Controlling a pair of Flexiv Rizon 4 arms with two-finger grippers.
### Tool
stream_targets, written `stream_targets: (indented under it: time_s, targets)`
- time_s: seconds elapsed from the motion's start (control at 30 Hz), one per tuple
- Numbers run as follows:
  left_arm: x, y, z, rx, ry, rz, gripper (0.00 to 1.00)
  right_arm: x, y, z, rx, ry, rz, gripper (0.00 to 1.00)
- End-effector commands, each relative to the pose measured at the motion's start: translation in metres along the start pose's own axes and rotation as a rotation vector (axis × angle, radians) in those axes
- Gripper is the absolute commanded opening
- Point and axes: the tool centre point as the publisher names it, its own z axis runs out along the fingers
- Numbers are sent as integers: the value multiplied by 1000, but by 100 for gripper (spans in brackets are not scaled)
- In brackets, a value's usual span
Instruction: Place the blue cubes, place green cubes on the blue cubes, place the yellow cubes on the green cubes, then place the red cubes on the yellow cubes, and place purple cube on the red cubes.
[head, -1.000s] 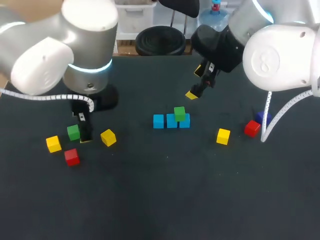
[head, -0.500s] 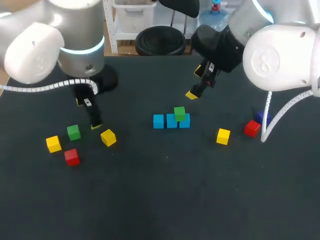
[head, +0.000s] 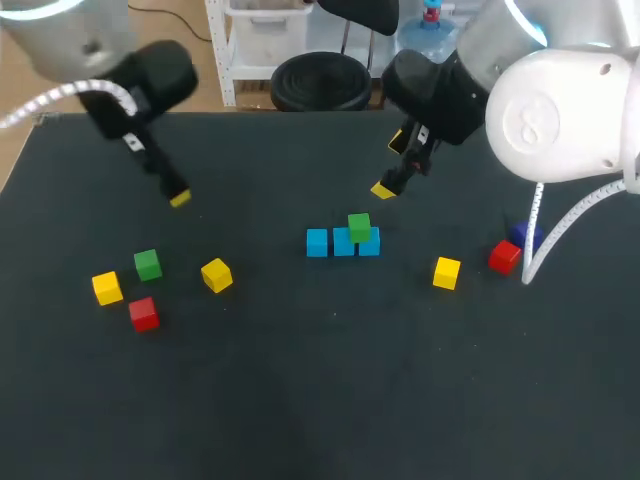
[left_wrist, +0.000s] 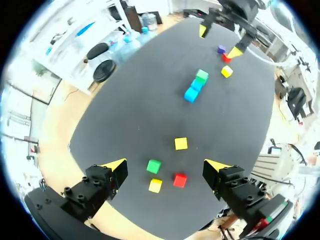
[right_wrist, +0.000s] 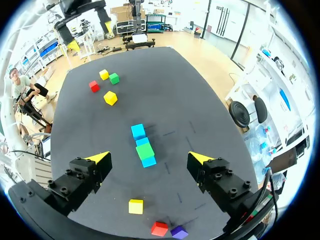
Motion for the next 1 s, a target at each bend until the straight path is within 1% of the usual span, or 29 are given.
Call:
stream_targets:
  time_s: [0.03,0.07,0.1,0.83,0.87,0.9,0.93,0.97,1.0]
  targets:
    - [29,-9,1,-1,-222,7,100,1,2,-1,5,-1,1,100]
    - [29,-10,2,-5,-214,10,100,1,2,-1,5,-1,1,100]
    - [28,-9,4,7,-207,-23,100,1,2,-1,5,-1,1,100]
    - [28,-9,4,7,-207,-23,100,1,2,-1,5,-1,1,100]
    - [26,-5,0,8,-226,-17,100,1,2,-1,5,-1,1,100]
    - [24,-4,-3,-3,-233,10,100,1,2,-1,5,-1,1,100]
    - [22,-1,-4,-19,-197,58,100,1,2,-1,5,-1,1,100]
    - [21,1,-4,-32,-177,105,100,1,2,-1,5,-1,1,100]
    - [20,5,-5,-20,-164,142,100,1,2,-1,5,-1,1,100]
